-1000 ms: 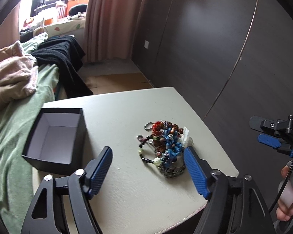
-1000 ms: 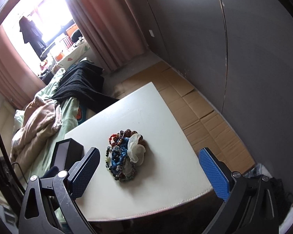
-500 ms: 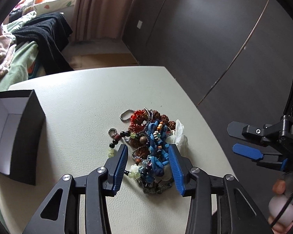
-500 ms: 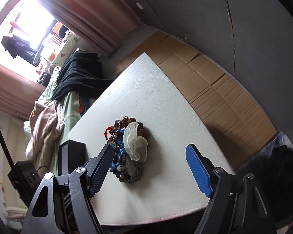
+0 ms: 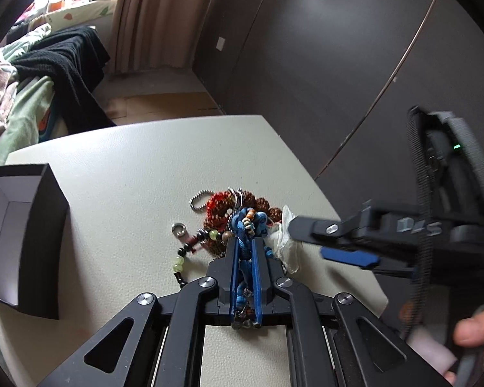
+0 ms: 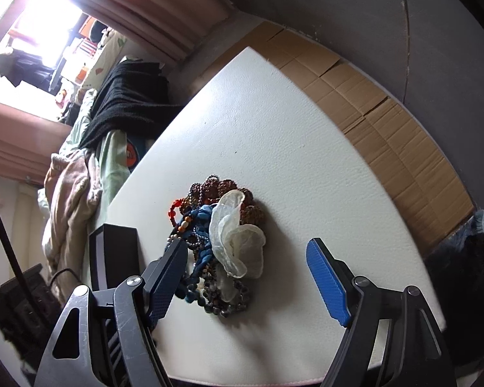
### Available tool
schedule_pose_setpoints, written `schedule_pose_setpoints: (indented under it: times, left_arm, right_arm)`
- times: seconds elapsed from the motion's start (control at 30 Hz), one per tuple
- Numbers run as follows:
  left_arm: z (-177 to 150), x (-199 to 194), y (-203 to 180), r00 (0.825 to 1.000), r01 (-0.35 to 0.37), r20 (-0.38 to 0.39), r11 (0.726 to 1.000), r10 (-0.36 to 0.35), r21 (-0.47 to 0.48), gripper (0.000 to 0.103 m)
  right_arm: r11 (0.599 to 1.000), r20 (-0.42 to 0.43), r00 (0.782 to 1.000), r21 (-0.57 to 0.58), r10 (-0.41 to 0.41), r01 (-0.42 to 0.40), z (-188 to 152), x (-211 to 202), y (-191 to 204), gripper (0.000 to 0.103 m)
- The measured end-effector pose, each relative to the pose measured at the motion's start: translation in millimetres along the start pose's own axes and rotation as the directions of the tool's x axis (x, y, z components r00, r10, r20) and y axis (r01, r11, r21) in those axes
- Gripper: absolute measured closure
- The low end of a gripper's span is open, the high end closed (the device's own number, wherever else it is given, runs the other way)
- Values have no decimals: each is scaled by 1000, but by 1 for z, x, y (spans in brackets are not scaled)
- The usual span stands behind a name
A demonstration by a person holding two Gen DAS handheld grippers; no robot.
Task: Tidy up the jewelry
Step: 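Lower the left gripper onto the blue knotted bracelet and close it, then lift the blue bracelet with the left gripper and carry it over the black box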
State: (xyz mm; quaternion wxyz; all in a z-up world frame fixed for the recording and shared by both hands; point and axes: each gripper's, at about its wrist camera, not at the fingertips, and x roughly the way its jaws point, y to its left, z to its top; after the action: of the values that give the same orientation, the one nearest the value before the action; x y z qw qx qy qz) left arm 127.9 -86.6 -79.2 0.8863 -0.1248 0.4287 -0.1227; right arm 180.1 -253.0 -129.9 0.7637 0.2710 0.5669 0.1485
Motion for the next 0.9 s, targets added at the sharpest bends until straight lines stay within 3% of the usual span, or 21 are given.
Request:
schedule_pose_setpoints:
  times: [0.07,0.17,0.3,0.4,0.53,0.7,0.9]
  left_arm:
    - [2,-9,3,1000,3,17,1000,-3,-9,95]
    - [4,-16,10,1000,9,29,999,-8,-31,95]
    - [5,-25,18,999,20,38,998,-18,-63,95]
    - [5,-34,24,999,24,48,997,-21,-69,95]
    - [1,-39,31,1000,8,23,996,-6,-83,95]
    - [-10,-26,49,996,-30,-82,991,19,-131,95]
    - [-15,-32,57,992,-86,-98,987,73,-133,95]
  right_arm:
    - [1000,-11,1000,-8,-5,5,1,7,1,43]
    - [999,-26,999,-21,-30,30,1,18,3,46]
    - [999,-29,999,-25,-37,36,-1,25,5,80]
    - [999,12,1000,-24,-29,29,-3,19,6,100]
    - [999,70,997,-34,23,-21,-6,4,13,100]
    - [996,98,994,-73,52,-45,-17,-11,24,100]
    - [991,112,990,-112,88,-76,-29,-26,30,100]
